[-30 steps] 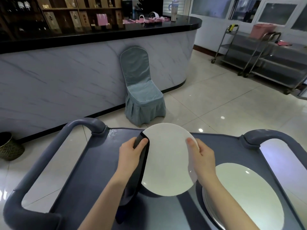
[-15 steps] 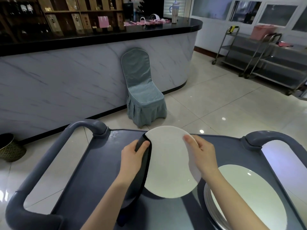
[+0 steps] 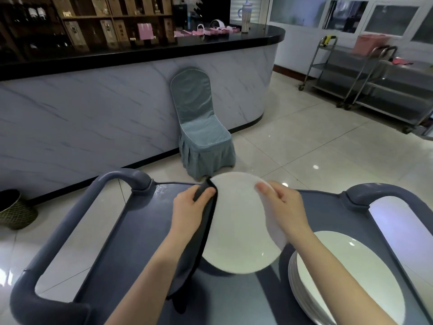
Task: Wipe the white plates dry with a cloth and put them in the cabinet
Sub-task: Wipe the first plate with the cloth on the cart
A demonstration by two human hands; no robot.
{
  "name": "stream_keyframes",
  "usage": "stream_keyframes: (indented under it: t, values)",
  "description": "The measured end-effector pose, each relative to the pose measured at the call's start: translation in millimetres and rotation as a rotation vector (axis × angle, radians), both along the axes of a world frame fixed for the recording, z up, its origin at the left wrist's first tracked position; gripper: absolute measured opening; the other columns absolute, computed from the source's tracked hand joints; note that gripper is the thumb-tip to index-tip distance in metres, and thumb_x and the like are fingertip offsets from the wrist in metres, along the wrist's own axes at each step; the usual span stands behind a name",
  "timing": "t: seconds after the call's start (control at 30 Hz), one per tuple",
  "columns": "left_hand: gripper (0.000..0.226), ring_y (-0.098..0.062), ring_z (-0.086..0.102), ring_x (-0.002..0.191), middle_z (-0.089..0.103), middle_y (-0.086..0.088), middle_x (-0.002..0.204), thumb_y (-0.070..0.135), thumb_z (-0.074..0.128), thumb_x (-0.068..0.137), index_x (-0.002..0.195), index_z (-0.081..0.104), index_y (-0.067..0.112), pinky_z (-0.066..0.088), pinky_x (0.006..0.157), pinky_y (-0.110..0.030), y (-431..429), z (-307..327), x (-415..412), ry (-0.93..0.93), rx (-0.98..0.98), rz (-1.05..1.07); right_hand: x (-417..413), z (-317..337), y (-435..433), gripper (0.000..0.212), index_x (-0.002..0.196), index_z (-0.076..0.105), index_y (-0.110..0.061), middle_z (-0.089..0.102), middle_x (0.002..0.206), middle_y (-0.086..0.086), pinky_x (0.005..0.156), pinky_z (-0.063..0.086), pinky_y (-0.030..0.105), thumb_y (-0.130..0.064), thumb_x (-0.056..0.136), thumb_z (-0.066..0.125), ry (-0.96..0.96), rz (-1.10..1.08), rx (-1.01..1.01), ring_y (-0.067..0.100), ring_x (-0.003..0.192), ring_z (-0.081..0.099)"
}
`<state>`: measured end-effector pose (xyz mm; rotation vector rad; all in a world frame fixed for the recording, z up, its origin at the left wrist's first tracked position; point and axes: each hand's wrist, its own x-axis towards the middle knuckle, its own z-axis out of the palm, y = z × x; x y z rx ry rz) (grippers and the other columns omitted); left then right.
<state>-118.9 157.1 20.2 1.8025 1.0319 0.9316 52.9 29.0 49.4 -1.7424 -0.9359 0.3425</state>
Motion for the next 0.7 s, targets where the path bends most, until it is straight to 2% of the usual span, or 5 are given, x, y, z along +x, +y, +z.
stream_keyframes:
  t: [0.13,0.27,0.4,0.57,0.7]
  values:
    - [0.039,-0.014,0.048,0.061,0.058,0.005,0.062,0.037,0.063,0.094,0.066,0.059,0.011,0.043,0.058,-0.03,-34.7,-18.2,11.9,-0.309,-0.491,0.423,-40.9,-20.7,5.4,0.043,0.059,0.043,-0.018,0.043,0.055,-0.011,0.049,0.035,0.013,-0.034,0.096,0.059,0.503,-0.42,0.309,0.006,0.052,0.04]
    - [0.038,-0.015,0.057,0.064,0.065,0.001,0.071,0.039,0.063,0.094,0.074,0.064,0.007,0.048,0.061,-0.03,-45.5,-36.3,11.6,-0.374,-0.646,0.488,-58.6,-39.9,-0.1,0.021,0.093,0.063,-0.032,0.068,0.088,-0.015,0.062,0.046,0.019,-0.041,0.102,0.046,0.524,-0.39,0.164,-0.001,0.08,0.064]
    - [0.044,-0.017,0.047,0.063,0.054,-0.003,0.063,0.035,0.062,0.095,0.066,0.051,0.004,0.041,0.059,-0.029,-19.2,-33.9,-4.5,-0.242,-0.406,0.388,-19.0,-30.4,-8.1,0.005,0.1,0.06,-0.033,0.069,0.095,-0.014,0.07,0.045,0.02,-0.037,0.098,0.057,0.302,-0.101,0.012,0.007,0.089,0.065]
    - [0.045,-0.005,0.036,0.049,0.041,0.01,0.047,0.031,0.071,0.087,0.057,0.045,0.011,0.031,0.049,-0.017,-3.8,-13.1,-1.9,0.005,0.063,-0.012,13.8,4.0,3.7,0.008,0.086,0.064,-0.044,0.069,0.079,-0.02,0.063,0.041,0.012,-0.041,0.094,0.064,-0.092,0.282,-0.227,-0.005,0.072,0.058]
    - [0.035,-0.001,0.045,0.052,0.052,0.015,0.052,0.029,0.074,0.085,0.058,0.053,0.025,0.033,0.052,-0.014,-5.5,-3.2,8.0,0.055,0.151,-0.214,7.4,0.3,6.9,0.045,0.059,0.039,-0.024,0.035,0.054,-0.013,0.052,0.026,0.021,-0.04,0.094,0.064,-0.266,0.339,-0.202,0.004,0.054,0.033]
